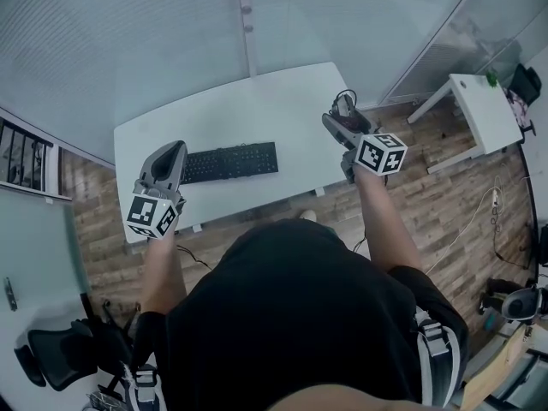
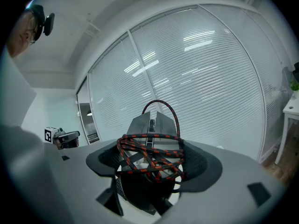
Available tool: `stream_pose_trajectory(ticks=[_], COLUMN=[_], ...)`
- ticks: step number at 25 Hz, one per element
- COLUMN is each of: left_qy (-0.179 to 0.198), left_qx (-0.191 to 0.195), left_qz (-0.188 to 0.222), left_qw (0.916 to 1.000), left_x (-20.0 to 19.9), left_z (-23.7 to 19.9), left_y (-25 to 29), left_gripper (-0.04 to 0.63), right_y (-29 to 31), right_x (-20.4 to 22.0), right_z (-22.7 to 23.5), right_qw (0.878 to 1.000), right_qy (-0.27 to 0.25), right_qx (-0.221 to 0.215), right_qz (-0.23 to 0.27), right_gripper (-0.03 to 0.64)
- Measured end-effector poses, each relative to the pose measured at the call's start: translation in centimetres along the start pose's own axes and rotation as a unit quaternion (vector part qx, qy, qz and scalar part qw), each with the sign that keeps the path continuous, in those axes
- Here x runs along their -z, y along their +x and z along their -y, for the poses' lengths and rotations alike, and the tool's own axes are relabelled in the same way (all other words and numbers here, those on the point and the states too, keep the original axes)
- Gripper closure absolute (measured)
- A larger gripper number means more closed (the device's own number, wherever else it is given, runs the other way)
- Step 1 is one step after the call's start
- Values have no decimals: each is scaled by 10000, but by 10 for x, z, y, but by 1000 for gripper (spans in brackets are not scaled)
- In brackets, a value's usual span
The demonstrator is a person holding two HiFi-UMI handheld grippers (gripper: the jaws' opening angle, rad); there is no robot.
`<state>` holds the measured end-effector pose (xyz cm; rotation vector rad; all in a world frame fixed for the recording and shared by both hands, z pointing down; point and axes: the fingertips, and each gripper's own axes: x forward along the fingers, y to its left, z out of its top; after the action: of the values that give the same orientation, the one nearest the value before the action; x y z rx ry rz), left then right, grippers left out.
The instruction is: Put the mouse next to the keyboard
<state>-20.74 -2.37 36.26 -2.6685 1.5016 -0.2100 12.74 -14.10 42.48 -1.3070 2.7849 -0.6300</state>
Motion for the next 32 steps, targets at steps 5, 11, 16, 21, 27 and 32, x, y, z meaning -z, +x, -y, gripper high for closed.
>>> stream_pose_trajectory(ticks=[5,11,16,21,27,32], left_qy=[23,-26,-6,62,44,15], left_qx=[-34,-105,-181,-266,-258,-299], left_qz=[-52,-101,-164,-202,-267,-298], left_qw=[10000,9999,9997,9994,9993,9991], left_x=[3,6,11,12,18,21], left_z=[2,1,1,3,-3,-11], left_y=[17,31,36,35,48,58], left_gripper=[573,572,574,574,574,573], right_y=[10,20,29,32,48,61], right_x=[-1,-5,-4,-3,-8,-7], right_z=[17,34,39,39,49,54], right_qw=[10000,9999,9996,9994,9993,9990], right_qy=[16,24,16,-18,-71,-65], right_qx=[-58,-101,-193,-276,-319,-365], right_qz=[-70,-124,-183,-207,-203,-253], right_gripper=[216,216,218,218,216,216])
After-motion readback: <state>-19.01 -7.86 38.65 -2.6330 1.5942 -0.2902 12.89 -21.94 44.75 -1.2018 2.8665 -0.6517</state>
